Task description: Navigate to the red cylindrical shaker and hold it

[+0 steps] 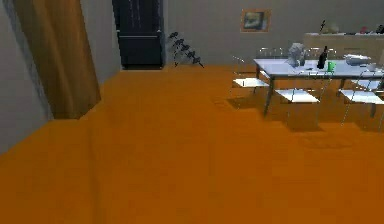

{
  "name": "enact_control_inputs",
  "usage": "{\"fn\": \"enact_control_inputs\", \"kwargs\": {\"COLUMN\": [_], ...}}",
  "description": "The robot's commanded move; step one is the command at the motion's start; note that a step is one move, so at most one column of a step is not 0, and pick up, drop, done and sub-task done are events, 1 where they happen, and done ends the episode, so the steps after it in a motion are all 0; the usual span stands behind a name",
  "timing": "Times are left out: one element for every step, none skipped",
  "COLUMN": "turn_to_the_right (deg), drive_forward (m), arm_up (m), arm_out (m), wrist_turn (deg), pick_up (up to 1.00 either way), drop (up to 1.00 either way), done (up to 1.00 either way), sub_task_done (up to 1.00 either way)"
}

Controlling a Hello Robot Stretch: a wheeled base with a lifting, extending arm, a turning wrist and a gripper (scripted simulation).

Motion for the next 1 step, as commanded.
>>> {"fn": "enact_control_inputs", "kwargs": {"turn_to_the_right": [0.0], "drive_forward": [1.00], "arm_up": [0.00], "arm_out": [0.00], "wrist_turn": [0.0], "pick_up": [0.00], "drop": [0.00], "done": [0.00], "sub_task_done": [0.00]}}
